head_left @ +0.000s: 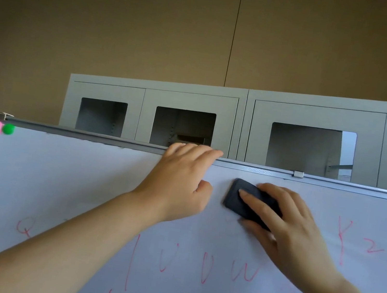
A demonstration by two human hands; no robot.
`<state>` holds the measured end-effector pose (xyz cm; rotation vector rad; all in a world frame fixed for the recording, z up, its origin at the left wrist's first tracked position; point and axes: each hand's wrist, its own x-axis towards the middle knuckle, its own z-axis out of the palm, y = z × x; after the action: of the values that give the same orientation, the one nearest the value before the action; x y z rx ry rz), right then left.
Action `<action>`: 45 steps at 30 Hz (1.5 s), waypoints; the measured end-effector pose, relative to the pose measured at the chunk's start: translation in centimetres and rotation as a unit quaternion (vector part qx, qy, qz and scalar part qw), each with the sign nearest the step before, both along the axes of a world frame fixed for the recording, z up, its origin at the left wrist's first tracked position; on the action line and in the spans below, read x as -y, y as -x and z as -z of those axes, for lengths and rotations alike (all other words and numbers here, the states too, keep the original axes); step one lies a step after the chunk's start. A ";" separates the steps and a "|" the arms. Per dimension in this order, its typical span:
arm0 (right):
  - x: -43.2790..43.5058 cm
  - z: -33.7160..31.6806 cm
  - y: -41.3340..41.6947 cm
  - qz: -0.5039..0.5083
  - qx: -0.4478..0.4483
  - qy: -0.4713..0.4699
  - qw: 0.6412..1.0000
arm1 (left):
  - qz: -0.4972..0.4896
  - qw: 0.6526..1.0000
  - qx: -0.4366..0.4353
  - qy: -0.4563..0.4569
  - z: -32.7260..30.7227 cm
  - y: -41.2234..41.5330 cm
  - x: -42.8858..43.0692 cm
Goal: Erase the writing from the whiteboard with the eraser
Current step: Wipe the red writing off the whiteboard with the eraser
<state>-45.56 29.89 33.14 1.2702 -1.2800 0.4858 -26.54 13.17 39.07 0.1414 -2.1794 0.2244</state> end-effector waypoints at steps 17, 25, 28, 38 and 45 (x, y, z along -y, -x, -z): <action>-0.8 1.3 0.4 -0.001 -0.036 -0.045 0.998 | 0.007 1.000 -0.009 -0.015 -0.3 1.8 -1.8; -2.0 0.4 1.7 -0.002 -0.009 -0.025 1.000 | 0.010 1.000 -0.006 -0.024 -0.3 2.3 -2.3; -1.9 0.5 1.6 -0.001 -0.010 -0.023 1.000 | 0.011 1.000 -0.006 -0.023 -0.4 2.5 -2.5; -3.0 0.7 2.5 0.000 -0.002 -0.015 1.000 | 0.024 1.000 -0.003 -0.011 -0.5 4.2 -3.9; -3.7 2.0 2.6 0.000 -0.054 -0.083 0.995 | 0.021 1.000 -0.013 -0.007 -0.3 5.3 -4.8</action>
<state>-48.20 33.55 31.13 1.4154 -1.2487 0.3096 -31.80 17.96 39.39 0.1051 -2.1552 0.1827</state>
